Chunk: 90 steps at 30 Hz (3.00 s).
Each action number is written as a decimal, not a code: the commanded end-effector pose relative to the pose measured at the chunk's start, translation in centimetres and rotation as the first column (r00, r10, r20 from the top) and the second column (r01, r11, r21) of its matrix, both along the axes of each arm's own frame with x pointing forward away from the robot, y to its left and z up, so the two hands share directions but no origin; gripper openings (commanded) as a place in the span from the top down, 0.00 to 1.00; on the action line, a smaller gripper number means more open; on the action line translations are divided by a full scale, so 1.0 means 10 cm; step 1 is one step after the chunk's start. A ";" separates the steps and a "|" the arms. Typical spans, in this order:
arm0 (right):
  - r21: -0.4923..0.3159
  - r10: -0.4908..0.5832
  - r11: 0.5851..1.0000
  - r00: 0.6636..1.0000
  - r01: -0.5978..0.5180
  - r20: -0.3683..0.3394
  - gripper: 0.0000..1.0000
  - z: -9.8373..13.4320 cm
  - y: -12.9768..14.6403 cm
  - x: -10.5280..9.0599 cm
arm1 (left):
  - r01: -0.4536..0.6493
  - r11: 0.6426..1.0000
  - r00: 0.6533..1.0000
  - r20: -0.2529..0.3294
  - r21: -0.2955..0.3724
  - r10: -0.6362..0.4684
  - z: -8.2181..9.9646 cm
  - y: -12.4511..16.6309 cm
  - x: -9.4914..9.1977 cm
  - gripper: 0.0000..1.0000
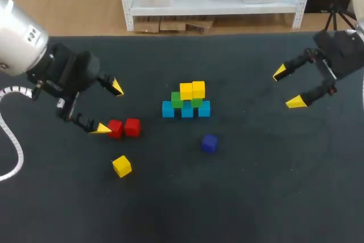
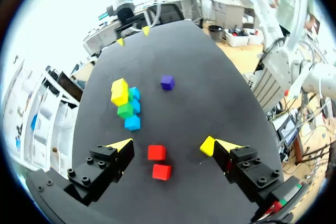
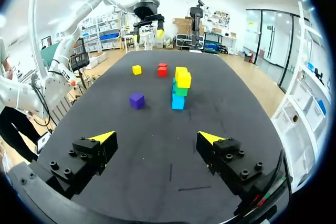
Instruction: Place the blue cubes, place green cubes on the blue cubes, place the yellow cubes on the green cubes, then place the red cubes on the yellow cubes, and place purple cube on the red cubes.
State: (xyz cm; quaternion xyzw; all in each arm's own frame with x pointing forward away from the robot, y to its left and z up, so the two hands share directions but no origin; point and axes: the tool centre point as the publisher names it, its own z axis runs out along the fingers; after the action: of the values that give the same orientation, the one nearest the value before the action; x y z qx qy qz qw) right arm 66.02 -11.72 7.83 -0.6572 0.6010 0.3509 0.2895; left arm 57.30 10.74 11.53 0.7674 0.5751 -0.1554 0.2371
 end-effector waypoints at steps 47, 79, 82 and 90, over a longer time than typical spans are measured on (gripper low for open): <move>0.001 0.000 1.000 1.000 0.000 0.001 0.00 0.00 0.00 0.00 | 0.554 0.813 0.832 -0.149 0.178 -0.534 -1.17 0.00 -0.31 0.56; 0.001 0.000 1.000 1.000 0.000 0.001 0.00 0.00 0.00 0.00 | -0.158 0.987 0.982 -0.103 -0.006 0.157 -0.36 -0.28 0.17 1.00; 0.001 0.000 1.000 1.000 0.000 0.001 0.00 0.00 0.00 0.00 | -0.225 0.974 0.969 -0.100 0.008 0.225 -0.34 -0.35 0.34 1.00; 0.001 0.000 1.000 1.000 0.000 0.001 0.00 0.00 0.00 0.00 | -0.319 0.948 0.942 -0.107 0.027 0.320 -0.33 -0.51 0.66 1.00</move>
State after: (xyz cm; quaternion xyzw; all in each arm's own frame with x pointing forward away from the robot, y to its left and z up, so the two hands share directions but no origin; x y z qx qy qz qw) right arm 65.99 -11.72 7.86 -0.6572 0.6010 0.3507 0.2895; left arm 63.35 6.63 8.85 0.6649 0.6889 -0.1671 0.2354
